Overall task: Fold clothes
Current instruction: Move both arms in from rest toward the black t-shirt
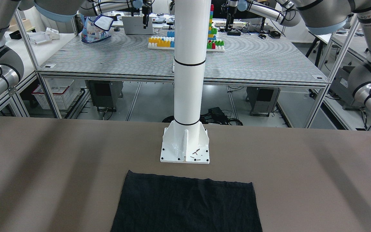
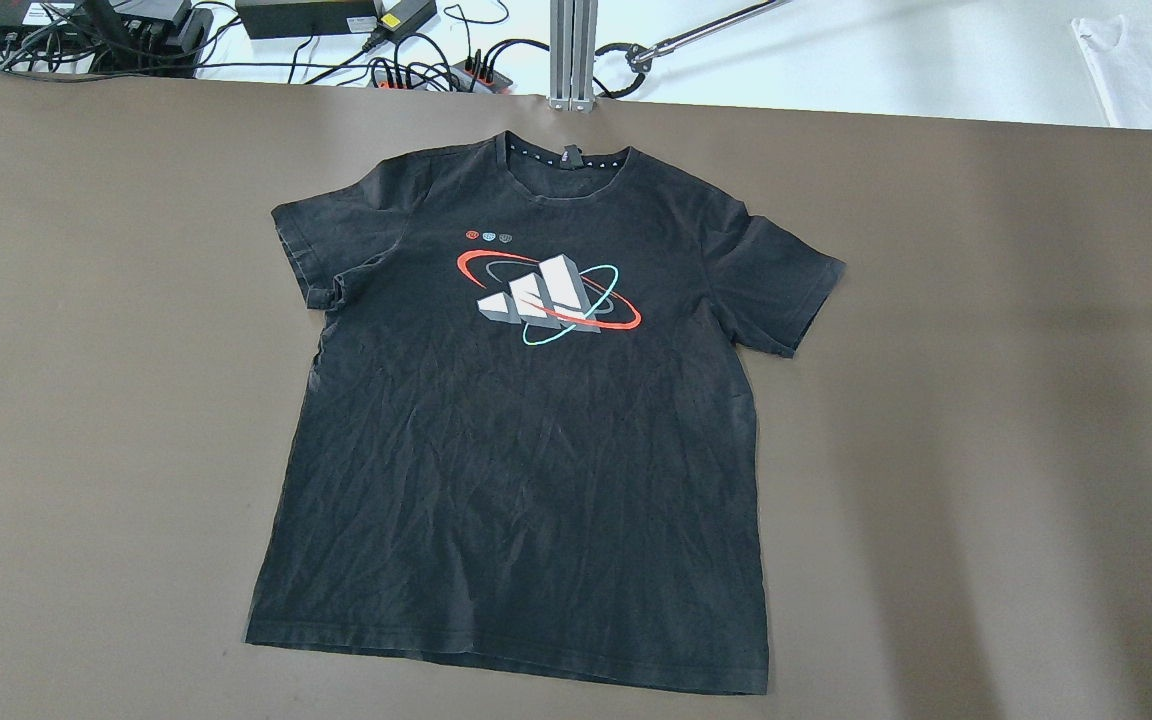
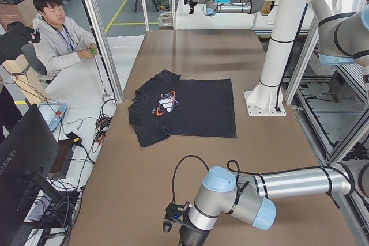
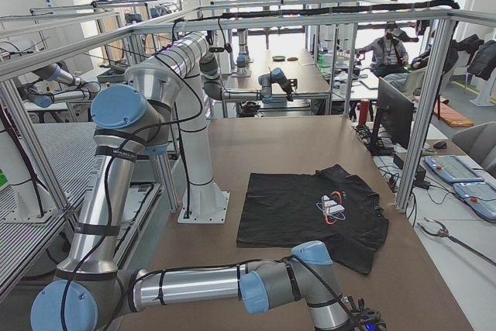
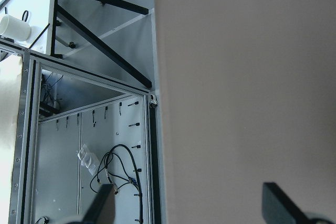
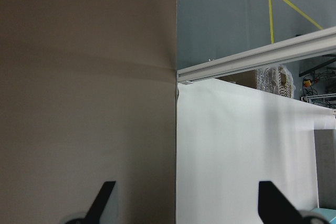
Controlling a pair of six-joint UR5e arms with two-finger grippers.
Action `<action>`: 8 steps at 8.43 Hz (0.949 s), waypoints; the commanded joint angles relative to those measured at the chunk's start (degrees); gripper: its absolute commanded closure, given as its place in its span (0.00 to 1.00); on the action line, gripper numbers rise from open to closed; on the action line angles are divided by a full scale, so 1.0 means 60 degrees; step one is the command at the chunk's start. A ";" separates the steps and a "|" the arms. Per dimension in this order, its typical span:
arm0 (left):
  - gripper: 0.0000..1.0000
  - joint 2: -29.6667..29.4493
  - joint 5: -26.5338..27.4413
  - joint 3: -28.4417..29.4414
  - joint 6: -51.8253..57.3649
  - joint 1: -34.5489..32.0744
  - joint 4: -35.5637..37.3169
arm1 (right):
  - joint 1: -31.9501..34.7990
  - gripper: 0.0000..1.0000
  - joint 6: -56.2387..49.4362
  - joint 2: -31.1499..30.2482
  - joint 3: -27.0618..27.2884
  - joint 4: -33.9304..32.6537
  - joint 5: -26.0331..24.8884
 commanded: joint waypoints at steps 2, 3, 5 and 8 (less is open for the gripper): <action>0.00 0.0004 -0.0003 -0.0018 0.0000 0.0025 0.0003 | -0.0012 0.06 -0.0026 0.0015 0.0016 0.0000 0.0004; 0.00 0.0018 -0.0017 -0.0062 0.0014 -0.0004 -0.0011 | -0.0070 0.06 -0.0026 0.0131 0.0031 0.0000 0.0033; 0.00 -0.0040 -0.0017 -0.0019 0.0014 0.0025 -0.0011 | -0.0361 0.06 -0.0041 0.0600 0.0379 0.0015 0.0077; 0.00 -0.0377 -0.0076 -0.0090 0.0000 0.0040 -0.0112 | -0.0582 0.06 0.0032 0.0572 0.0749 0.0015 0.0281</action>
